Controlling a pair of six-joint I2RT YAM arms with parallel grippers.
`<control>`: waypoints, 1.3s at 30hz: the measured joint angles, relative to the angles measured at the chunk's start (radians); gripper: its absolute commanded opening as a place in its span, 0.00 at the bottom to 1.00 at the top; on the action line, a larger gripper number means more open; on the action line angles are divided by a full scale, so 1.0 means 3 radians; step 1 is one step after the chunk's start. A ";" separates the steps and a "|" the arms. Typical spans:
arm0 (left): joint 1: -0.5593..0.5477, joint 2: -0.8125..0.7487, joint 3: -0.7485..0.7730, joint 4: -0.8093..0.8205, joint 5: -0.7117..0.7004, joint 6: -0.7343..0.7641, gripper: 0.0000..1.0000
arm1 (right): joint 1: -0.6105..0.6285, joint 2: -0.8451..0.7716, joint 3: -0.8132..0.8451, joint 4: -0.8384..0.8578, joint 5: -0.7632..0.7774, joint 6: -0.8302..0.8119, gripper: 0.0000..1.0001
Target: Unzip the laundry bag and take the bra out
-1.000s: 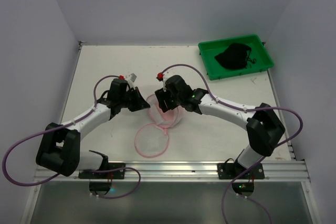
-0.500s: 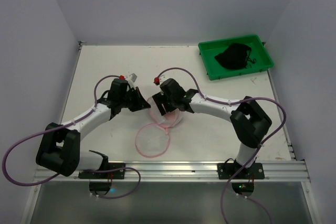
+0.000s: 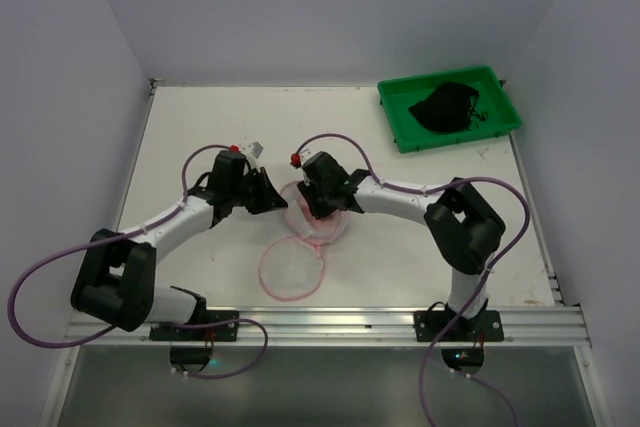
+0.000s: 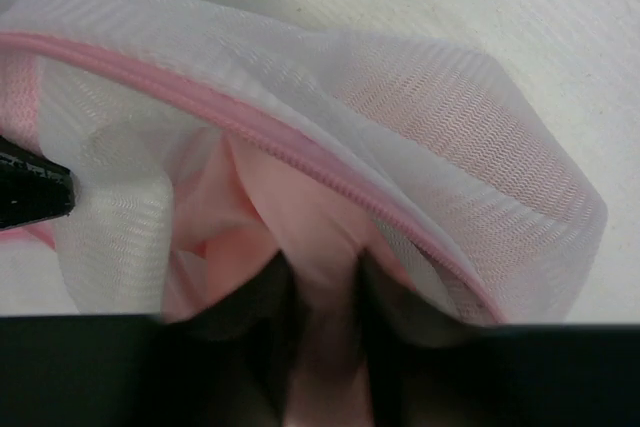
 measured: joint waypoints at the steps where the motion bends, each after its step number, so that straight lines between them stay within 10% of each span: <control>1: 0.0000 0.0004 0.0000 0.0001 0.0000 0.0000 0.00 | 0.0000 0.0000 0.0001 -0.0003 -0.0013 -0.0015 0.11; 15: -0.0001 0.0020 0.0000 0.0004 -0.0003 0.0001 0.00 | -0.0051 -0.1403 -0.0483 0.0305 -0.0909 -0.0009 0.00; 23: -0.0013 0.0020 0.0000 0.0032 0.0037 0.0000 0.00 | -0.0375 -0.2186 -0.0938 0.1504 -0.1583 0.0310 0.00; 39: -0.0081 0.0032 0.0163 0.0225 0.0196 -0.0126 0.00 | -0.0785 -0.2121 -0.0729 0.2574 -0.1663 0.1137 0.00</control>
